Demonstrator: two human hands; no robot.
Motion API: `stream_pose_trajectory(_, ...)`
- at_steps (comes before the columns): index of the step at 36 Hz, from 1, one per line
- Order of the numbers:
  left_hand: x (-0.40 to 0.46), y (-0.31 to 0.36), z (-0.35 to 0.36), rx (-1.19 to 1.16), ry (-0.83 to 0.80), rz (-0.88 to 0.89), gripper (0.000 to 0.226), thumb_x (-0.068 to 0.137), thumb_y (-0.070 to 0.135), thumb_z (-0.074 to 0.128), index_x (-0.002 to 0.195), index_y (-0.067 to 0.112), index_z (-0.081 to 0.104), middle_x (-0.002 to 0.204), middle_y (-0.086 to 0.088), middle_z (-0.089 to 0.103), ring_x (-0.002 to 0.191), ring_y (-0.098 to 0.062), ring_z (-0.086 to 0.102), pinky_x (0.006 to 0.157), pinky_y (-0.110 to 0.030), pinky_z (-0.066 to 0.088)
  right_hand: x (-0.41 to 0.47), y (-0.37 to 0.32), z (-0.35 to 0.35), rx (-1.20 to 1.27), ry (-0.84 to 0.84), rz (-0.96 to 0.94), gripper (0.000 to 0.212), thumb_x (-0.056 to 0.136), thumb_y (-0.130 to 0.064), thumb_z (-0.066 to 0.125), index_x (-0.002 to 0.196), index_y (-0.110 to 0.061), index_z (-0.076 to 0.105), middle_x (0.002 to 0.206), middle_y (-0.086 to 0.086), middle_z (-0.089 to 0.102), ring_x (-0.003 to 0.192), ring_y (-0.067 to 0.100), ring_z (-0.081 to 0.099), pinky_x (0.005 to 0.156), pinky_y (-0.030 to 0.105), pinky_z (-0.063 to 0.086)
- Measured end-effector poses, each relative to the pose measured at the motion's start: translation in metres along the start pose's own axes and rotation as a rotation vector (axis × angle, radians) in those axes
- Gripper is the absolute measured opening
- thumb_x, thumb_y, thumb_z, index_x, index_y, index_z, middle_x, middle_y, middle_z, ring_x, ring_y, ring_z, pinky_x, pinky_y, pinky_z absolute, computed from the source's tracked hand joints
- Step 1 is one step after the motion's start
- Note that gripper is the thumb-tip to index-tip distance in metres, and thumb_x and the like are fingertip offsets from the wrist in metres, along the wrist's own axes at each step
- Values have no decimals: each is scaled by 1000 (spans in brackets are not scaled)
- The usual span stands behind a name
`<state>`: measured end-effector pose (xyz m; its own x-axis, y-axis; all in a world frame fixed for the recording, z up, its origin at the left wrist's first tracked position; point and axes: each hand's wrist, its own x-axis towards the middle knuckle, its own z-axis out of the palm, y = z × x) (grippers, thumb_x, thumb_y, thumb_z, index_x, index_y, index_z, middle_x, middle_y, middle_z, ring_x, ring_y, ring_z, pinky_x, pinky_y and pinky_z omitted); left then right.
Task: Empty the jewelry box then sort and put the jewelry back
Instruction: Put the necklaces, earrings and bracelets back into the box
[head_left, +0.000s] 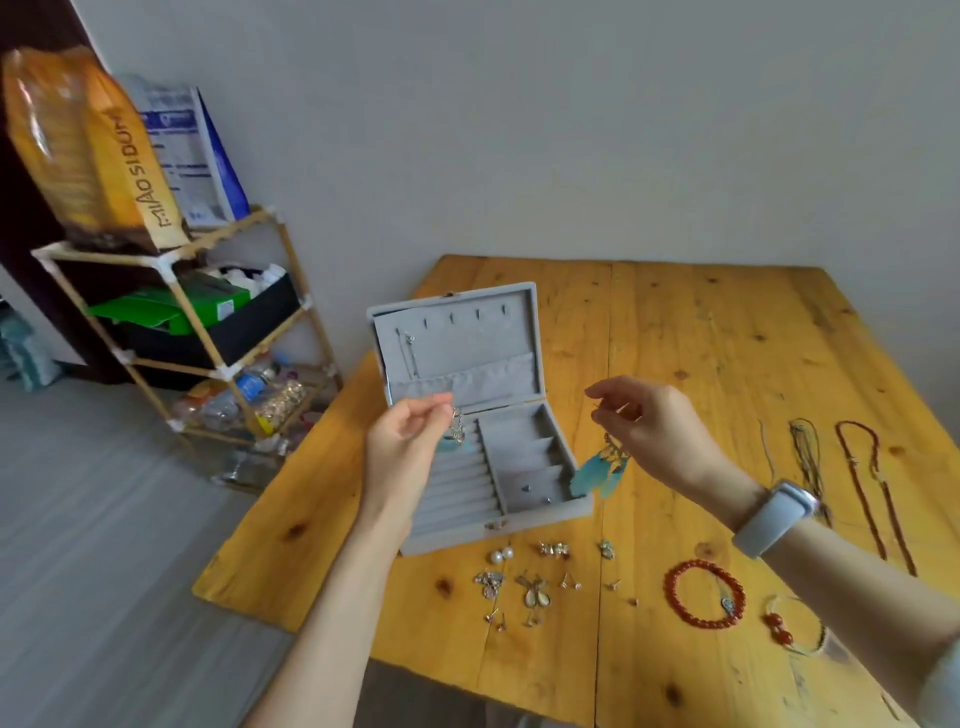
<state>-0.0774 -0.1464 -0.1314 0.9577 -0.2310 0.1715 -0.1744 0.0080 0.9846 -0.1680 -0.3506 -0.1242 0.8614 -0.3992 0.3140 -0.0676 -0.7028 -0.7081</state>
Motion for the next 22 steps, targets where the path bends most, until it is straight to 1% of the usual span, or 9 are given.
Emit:
stream_pose_trajectory(3,11,7,-10,-10,40,16,8,88,9,58,89,12,66,93,11,67,80,9,60,66,-2,43,14,-4,5,64,79,4,16,79,-3,63,82,-17,59,68,-14,55,52,-4,50,52,8,37)
stream_pose_trajectory(5,18,8,-15,-35,62,-10,8,86,9,61,78,8,62,79,9,67,76,0,61,62,-5,42,24,-8,13,144,83,32,26,77,-1,64,71,-23,53,65,-11,54,51,1,47,51,12,35)
stream_pose_trajectory(7,25,6,-19,-114,57,-78,16,87,7,58,71,8,55,71,2,69,78,-12,64,69,-16,45,33,-14,21,257,60,85,30,77,3,63,66,-23,51,58,-6,51,49,5,43,50,18,35)
stream_pose_trajectory(9,32,4,-23,-226,61,-149,19,91,4,52,72,8,53,69,-3,70,77,-20,66,75,-31,46,43,-19,30,407,8,166,29,77,7,62,66,-18,53,57,-2,51,46,3,44,45,13,35)
stream_pose_trajectory(10,35,3,-25,-287,77,-178,20,91,4,52,72,7,53,65,-3,68,71,-19,66,73,-31,49,49,-22,34,465,-22,207,27,78,8,60,67,-16,54,59,0,52,47,3,46,43,12,36)
stream_pose_trajectory(13,45,0,-32,-350,110,-228,18,91,7,55,72,5,55,64,-4,62,62,-16,62,64,-25,55,69,-28,48,591,-80,301,23,82,7,57,71,-13,55,66,3,54,58,11,50,49,14,43)
stream_pose_trajectory(16,56,-5,-39,-293,100,-232,14,91,12,56,81,3,60,74,-7,61,60,-12,61,64,-24,55,87,-39,61,710,-109,333,18,85,7,54,76,-8,59,72,6,55,63,15,54,56,15,50)
stream_pose_trajectory(19,67,-10,-45,-244,121,-212,16,92,15,54,88,1,62,83,-7,64,62,-10,63,62,-19,55,102,-50,75,727,-103,279,11,89,2,52,85,-4,61,77,8,60,67,15,56,62,17,53)
stream_pose_trajectory(22,80,-15,-49,-145,135,-167,15,93,13,52,91,9,66,88,-5,69,72,-11,67,67,-19,56,118,-58,88,615,-33,140,19,88,5,50,81,-11,58,74,6,60,65,16,56,65,23,53)
